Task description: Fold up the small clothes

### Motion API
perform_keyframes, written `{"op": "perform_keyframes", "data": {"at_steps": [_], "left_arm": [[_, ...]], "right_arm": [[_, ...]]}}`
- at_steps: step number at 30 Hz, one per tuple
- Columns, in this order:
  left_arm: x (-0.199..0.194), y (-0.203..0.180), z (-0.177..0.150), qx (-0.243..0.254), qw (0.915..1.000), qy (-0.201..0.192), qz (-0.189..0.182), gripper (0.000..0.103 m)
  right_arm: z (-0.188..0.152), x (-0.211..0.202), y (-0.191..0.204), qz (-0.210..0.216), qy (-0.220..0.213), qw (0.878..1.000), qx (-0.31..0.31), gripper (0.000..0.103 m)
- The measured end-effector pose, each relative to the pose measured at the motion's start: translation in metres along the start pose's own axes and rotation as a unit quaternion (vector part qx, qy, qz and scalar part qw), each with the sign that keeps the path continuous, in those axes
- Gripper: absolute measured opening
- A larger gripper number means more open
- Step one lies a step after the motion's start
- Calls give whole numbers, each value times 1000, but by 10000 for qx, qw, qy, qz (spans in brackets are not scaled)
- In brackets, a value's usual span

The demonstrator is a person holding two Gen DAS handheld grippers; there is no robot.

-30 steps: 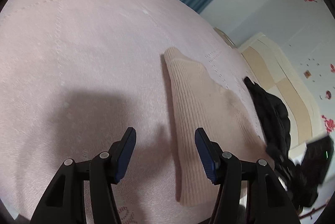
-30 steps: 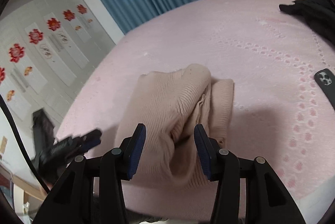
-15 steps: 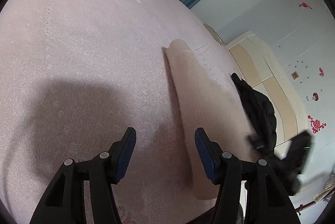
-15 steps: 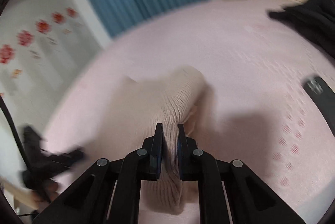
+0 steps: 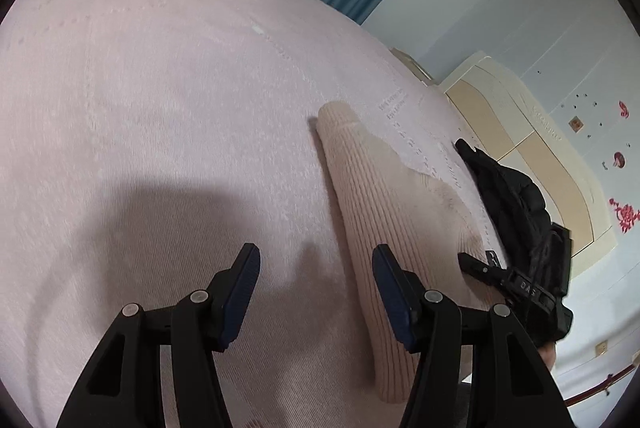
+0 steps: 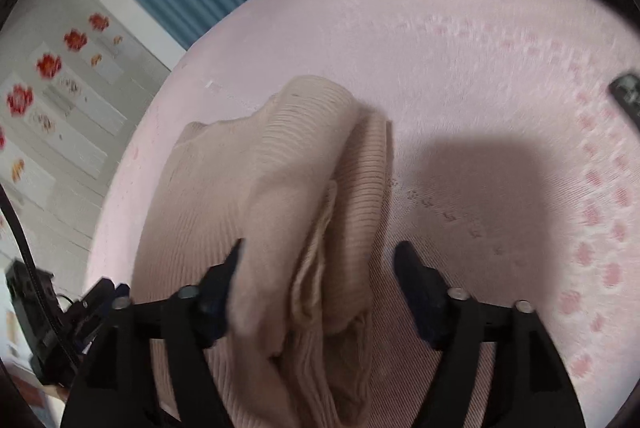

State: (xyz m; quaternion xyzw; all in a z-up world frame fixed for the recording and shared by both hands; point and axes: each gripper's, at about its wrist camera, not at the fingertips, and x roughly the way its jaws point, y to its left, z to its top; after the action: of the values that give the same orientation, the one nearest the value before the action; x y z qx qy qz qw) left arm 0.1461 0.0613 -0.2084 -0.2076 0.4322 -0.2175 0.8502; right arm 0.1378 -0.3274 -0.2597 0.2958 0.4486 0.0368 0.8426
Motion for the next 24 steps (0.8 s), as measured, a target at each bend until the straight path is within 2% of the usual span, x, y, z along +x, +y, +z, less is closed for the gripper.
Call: {"op": "perform_keyframes", "data": {"at_steps": [3,6,8,10,14,18,22,24], "left_arm": [[3,-2,12,137,9997,-82,170,56],[10,4,20,-81,9997,-165,146,56],[13,8,22,-280,9992,-254,100,56],[16,8,26,-360,9990,-254,93,56],[16,3,37,-321,9984,-410,196,56],[10,15,34,-462,9966,-631,244,56],[8,34,30,-798,9951,-562,133,56],[-1,37,32,-744,9943,-736,200,56]], "right_arm": [[9,16,-20,384,84,9988,307,76],[17,25,-22,569,203,9980,187,74],[23,33,-23,929,445,9945,204,52],[27,36,-26,1071,487,9925,325,45],[28,23,-14,998,232,9947,21,36],[34,-12,6,1334,-264,9906,173,33],[45,-41,39,1069,-555,9927,-55,33],[51,-55,56,897,-660,9937,-152,33]]}}
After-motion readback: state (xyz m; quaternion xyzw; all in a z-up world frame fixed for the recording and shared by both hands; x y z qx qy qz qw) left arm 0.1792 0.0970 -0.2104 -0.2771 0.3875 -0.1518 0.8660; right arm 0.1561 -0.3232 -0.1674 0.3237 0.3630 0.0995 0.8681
